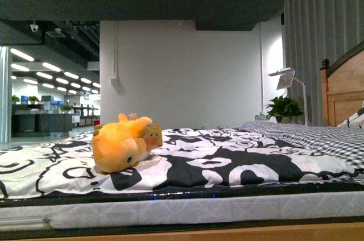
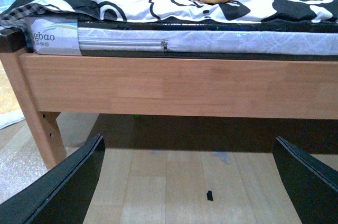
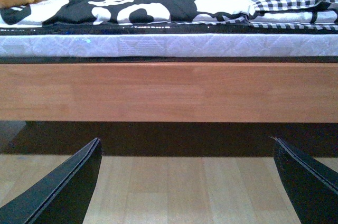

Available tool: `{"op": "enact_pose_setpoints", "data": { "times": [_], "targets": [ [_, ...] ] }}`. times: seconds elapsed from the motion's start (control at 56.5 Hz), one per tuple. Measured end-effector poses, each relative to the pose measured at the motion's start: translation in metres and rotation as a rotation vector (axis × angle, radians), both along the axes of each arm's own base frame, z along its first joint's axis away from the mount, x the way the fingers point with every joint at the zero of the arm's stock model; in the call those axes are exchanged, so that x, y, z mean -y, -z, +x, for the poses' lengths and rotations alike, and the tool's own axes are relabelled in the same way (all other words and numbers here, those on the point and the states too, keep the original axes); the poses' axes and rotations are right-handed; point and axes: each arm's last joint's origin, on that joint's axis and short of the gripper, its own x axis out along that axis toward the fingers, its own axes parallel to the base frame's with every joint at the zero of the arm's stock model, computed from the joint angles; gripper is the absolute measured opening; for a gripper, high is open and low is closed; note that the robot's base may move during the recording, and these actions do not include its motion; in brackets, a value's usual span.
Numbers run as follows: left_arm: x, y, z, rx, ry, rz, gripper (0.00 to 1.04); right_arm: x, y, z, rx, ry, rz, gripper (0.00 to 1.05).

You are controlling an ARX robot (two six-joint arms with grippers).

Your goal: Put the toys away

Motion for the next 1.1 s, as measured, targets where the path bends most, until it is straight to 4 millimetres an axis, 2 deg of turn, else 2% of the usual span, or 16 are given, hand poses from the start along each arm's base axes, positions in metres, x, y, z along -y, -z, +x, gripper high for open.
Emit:
{"op": "enact_pose_setpoints", "data": {
  "times": [1.096],
  "targets": [
    [0.0000,0.0000,0.0000,0.000,0.000,0.000,0.98,0.0000,0.0000,0.0000,0.000,0.001,0.000,0.98]
  ]
}}
